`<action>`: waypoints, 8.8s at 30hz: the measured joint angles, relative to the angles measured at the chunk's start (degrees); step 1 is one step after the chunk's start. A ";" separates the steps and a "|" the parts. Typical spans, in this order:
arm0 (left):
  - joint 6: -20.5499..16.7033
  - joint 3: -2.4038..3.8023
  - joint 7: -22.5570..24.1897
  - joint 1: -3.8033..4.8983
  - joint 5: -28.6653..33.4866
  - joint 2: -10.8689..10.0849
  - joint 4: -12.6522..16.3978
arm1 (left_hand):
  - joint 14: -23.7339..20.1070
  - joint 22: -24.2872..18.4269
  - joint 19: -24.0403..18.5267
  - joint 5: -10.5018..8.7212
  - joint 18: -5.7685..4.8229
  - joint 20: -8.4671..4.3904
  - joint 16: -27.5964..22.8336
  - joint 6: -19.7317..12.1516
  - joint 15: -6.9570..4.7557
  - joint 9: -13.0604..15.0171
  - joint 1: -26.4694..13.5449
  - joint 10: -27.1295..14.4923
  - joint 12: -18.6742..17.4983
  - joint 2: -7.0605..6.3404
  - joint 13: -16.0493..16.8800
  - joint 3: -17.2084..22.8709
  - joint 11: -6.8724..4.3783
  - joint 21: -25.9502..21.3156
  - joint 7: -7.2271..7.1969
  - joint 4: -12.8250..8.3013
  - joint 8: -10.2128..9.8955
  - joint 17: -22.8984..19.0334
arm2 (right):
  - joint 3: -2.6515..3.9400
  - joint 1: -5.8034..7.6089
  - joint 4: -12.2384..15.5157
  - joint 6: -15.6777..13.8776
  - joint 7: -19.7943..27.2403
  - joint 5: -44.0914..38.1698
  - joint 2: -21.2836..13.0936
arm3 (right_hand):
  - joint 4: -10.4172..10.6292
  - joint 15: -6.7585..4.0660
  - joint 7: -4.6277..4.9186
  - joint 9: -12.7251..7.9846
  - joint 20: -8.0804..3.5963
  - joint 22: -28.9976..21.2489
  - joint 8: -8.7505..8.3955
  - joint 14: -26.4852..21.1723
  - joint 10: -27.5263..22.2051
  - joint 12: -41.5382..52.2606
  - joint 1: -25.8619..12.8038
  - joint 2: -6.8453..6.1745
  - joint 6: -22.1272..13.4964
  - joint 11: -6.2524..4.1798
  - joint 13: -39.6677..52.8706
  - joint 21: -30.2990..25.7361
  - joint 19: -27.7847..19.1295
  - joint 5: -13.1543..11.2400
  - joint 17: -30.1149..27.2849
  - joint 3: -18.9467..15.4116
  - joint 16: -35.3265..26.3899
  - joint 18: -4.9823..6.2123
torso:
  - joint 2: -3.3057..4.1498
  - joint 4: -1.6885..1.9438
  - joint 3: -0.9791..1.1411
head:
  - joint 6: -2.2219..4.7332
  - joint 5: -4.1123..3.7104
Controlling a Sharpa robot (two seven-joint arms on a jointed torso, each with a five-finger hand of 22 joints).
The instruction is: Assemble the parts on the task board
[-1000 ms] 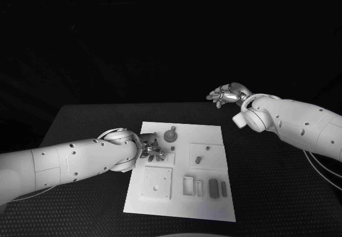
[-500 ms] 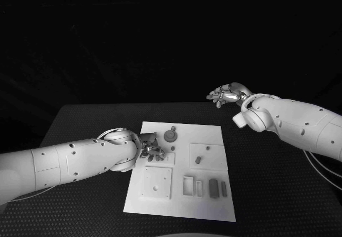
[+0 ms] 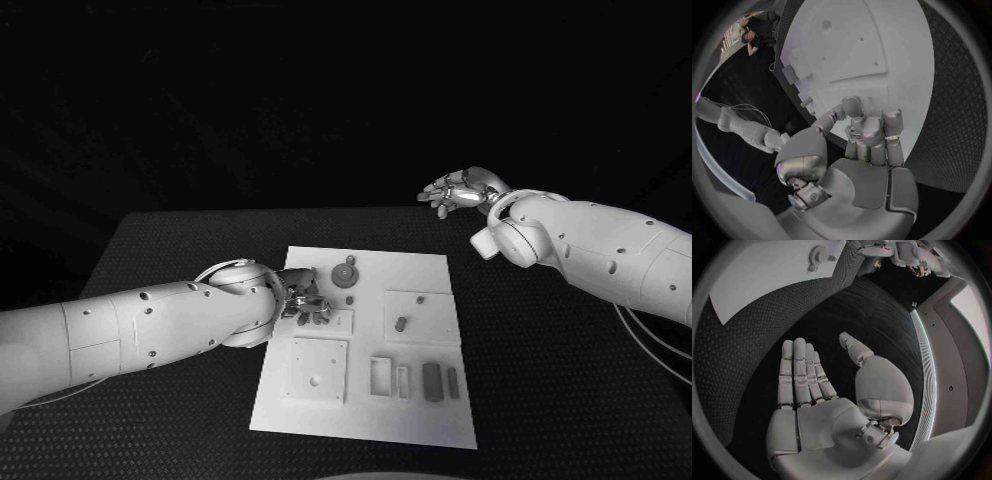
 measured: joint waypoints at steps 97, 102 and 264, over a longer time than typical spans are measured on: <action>2.24 0.29 -0.77 -0.17 -3.96 0.73 -0.02 | -0.19 0.81 0.00 5.55 -0.01 0.00 2.88 0.18 -0.03 0.13 -0.68 0.28 2.93 0.67 0.44 0.58 -0.37 -0.21 0.18 0.06 1.56 0.53 | -0.01 0.00 0.29 0.14 0.01 0.05 -0.07 | 0.16 0.14 -0.01 -0.31 0.00 0.82 0.21 -0.14 -0.41 0.94 -0.22 0.22 0.01 0.00 -1.38 -0.71 0.00 2.66 -0.05 -0.16 0.00 -0.01 | 0.01 0.03 0.02 | -0.25 0.12; 2.35 0.31 -0.87 -0.16 -3.90 0.81 -0.10 | -0.19 0.80 0.00 5.55 -0.02 0.00 2.87 0.18 -0.03 0.11 -0.68 0.35 2.93 0.67 0.44 0.58 -0.45 -0.21 0.19 0.06 1.79 0.53 | 0.00 0.00 0.29 0.15 0.01 0.05 -0.05 | 0.16 0.14 -0.01 -0.31 0.00 0.87 0.21 -0.14 -0.41 0.94 -0.22 0.22 0.01 0.00 -1.38 -0.70 0.00 2.66 -0.05 -0.16 0.00 -0.01 | 0.01 0.03 0.04 | -0.22 0.12; 7.77 5.68 1.45 3.40 1.43 11.60 -26.10 | -9.21 -2.37 -9.26 -17.73 -1.91 3.08 -14.85 -17.85 5.53 -0.43 0.70 -12.86 -9.05 -11.98 -12.60 -0.47 6.03 -13.88 6.08 9.64 -1.74 -8.73 | -0.02 -0.15 -0.17 0.46 0.00 0.15 -0.23 | 0.31 0.32 0.33 -0.64 0.00 1.62 0.38 -0.32 -0.61 1.60 -0.45 -0.01 -0.33 0.20 -2.51 -1.55 0.00 3.33 -0.16 -0.31 0.00 -0.02 | 0.09 -0.07 -0.05 | 3.04 0.23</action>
